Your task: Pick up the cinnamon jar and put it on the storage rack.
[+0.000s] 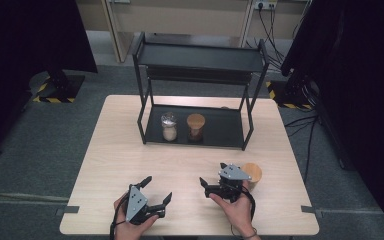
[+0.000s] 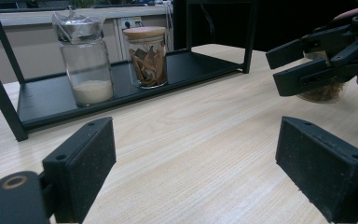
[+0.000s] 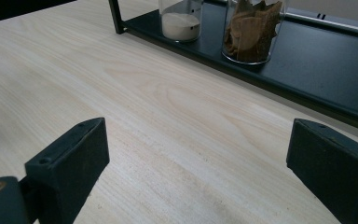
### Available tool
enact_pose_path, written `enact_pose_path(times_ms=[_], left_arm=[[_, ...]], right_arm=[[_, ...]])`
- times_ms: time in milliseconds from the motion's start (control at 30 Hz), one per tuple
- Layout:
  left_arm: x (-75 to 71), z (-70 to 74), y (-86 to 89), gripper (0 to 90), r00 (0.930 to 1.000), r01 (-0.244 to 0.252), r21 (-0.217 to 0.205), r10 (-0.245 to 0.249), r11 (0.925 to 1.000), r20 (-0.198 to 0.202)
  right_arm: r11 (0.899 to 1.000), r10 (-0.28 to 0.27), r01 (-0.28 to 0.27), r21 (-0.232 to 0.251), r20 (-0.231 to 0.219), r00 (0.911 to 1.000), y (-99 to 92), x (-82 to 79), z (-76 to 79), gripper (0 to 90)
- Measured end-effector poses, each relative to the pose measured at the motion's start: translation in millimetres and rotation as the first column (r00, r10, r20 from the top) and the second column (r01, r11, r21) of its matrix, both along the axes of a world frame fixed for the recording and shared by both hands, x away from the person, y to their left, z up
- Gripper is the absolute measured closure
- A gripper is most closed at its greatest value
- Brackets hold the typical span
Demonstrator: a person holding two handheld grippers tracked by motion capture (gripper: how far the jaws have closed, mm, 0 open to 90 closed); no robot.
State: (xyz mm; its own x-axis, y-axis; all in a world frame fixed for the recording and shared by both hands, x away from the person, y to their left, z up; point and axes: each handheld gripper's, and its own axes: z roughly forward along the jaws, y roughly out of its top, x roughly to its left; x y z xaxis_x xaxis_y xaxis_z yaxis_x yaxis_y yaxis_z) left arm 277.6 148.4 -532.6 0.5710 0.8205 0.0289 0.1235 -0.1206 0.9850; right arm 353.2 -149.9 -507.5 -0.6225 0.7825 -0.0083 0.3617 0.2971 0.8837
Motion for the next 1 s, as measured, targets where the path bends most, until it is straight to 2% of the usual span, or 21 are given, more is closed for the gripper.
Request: enact_pose_path(times_ms=[1000], left_arm=[[-0.3, -0.2, 0.3, 11.6, 1.0, 0.0, -0.008, 0.0, 1.0, 0.0]], right_arm=[[0.999, 0.049, -0.049, -0.011, -0.006, 0.9988, -7.9, -26.9, -4.0, 6.1]])
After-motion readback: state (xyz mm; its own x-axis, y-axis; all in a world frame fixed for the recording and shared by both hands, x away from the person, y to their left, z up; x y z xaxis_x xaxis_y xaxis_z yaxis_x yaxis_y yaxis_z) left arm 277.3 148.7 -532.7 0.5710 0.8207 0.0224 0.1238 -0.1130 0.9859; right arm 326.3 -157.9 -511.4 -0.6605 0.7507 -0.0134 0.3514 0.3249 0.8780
